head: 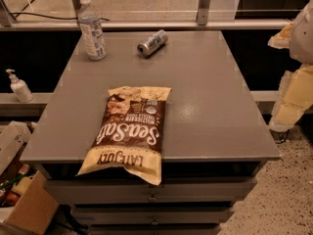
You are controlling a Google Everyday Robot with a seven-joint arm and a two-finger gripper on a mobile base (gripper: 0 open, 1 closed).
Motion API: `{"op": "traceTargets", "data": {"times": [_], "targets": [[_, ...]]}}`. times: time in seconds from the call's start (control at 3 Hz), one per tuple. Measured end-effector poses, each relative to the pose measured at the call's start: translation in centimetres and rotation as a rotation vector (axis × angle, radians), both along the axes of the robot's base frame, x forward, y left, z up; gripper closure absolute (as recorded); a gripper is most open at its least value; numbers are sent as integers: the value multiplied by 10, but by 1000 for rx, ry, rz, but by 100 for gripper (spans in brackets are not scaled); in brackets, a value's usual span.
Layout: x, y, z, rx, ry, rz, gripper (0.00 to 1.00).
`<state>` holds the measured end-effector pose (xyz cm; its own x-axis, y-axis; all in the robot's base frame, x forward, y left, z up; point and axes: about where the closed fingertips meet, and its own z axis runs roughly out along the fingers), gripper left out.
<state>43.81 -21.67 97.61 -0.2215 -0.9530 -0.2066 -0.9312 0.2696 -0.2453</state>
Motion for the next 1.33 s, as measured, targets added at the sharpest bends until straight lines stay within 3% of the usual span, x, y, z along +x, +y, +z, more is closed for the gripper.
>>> {"op": "traceTargets", "data": {"times": [0.67,1.33], "targets": [[-1,1,0,15,-16,13,0],[30,26,-34,159,-61,20,0]]}}
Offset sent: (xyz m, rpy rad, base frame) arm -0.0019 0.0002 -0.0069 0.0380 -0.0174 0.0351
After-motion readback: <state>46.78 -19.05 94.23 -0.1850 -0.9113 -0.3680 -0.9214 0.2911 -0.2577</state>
